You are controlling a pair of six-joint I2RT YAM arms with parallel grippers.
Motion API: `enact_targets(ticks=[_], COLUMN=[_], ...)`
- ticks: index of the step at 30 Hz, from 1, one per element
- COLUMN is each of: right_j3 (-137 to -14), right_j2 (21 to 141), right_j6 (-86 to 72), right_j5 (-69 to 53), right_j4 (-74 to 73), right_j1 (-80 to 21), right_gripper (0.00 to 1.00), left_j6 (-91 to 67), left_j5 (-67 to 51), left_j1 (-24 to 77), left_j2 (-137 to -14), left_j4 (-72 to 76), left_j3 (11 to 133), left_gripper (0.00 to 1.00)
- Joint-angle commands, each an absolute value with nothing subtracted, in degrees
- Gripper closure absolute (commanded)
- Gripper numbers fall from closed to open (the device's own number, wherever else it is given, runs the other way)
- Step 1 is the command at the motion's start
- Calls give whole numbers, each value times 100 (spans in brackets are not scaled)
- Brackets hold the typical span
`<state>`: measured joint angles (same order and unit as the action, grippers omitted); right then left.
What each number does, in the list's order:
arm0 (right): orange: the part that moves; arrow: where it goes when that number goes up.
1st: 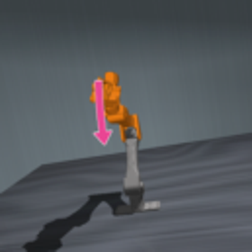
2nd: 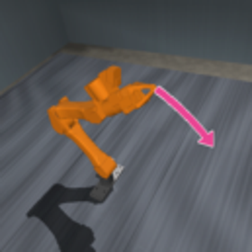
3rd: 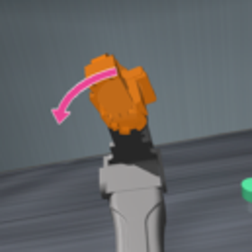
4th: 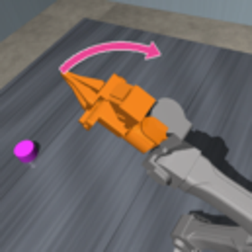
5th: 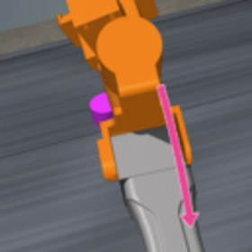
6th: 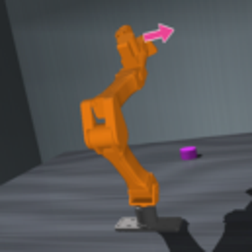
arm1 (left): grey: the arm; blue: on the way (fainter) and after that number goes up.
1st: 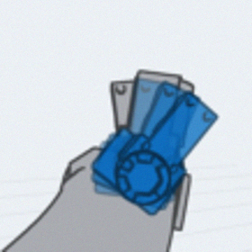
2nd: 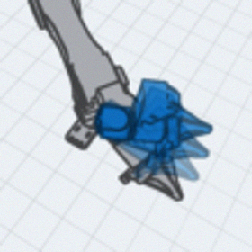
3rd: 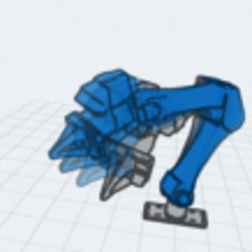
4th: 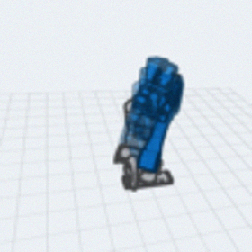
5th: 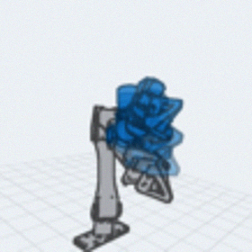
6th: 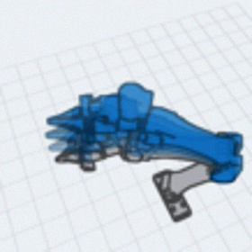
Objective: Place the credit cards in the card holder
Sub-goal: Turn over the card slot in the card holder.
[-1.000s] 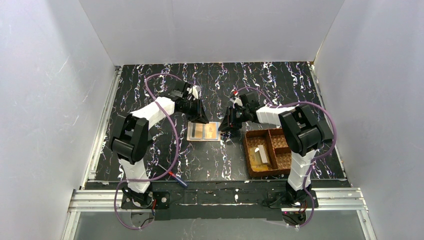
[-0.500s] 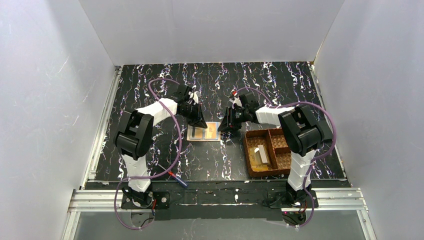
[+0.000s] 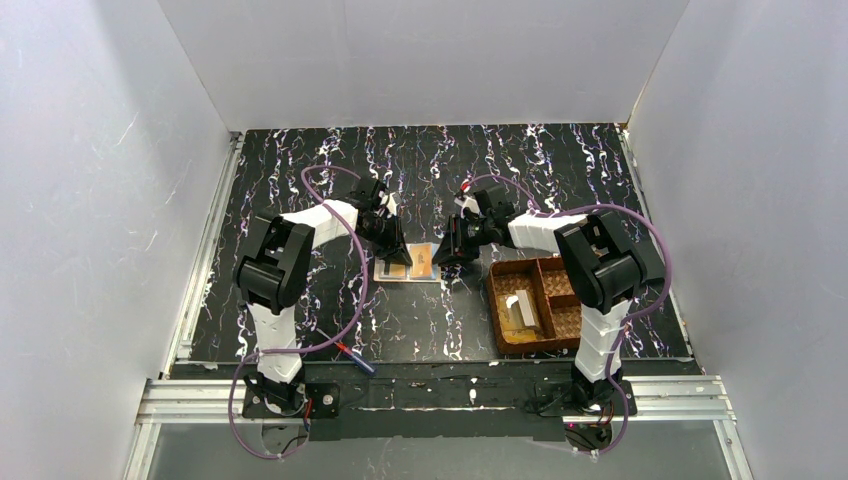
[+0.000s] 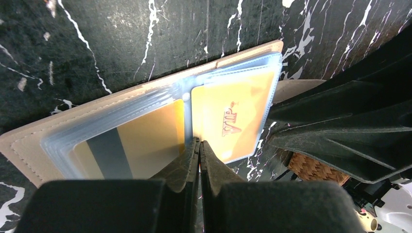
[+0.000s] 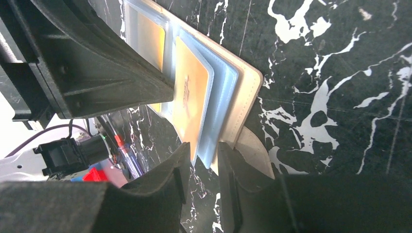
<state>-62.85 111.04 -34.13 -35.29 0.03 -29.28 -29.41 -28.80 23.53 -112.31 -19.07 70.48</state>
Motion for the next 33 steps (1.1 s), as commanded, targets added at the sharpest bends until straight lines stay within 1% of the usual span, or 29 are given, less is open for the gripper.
enact_targets(ticks=[1, 20, 25, 29, 33], right_j3=[-6447, -6302, -6271, -6219, -6172], right_j2=[11006, 10842, 10855, 10888, 10896], right_j6=[-3459, -3612, -3606, -3610, -3676], right_j5=[-3529, -3623, -3620, -3624, -3654], right_j4=[156, 242, 267, 313, 410], right_j1=[-2955, -3041, -3046, -3046, -3050], right_gripper=[64, 61, 61, 61, 61], left_j6=[-2777, -2695, -2685, -2758, -2845], left_j5=[-2558, -2357, -2595, -2754, -2911], left_j1=[2370, 2367, 2382, 2384, 2384], left_j2=[-11320, -11468, -11263, -11011, -10877], left_j4=[-2124, -2324, -2148, -2187, -2289], left_j3=[6952, 6879, 6845, 7092, 7381], left_gripper=[100, 100, 100, 96, 96])
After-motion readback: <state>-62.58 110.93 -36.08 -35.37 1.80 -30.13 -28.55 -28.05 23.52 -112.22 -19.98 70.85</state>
